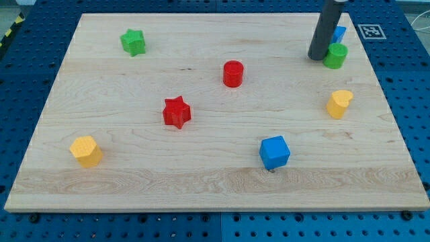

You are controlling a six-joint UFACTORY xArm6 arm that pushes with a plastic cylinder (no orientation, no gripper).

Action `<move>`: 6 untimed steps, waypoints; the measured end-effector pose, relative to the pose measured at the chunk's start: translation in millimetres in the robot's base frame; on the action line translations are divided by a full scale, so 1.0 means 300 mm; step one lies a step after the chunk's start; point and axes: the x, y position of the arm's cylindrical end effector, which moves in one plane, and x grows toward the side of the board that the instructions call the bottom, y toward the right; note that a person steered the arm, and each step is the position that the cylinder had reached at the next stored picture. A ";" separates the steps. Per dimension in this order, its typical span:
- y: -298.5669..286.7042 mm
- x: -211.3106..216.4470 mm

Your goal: Push yellow heart towards green circle

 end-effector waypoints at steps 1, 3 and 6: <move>0.000 0.001; -0.098 0.060; -0.128 0.601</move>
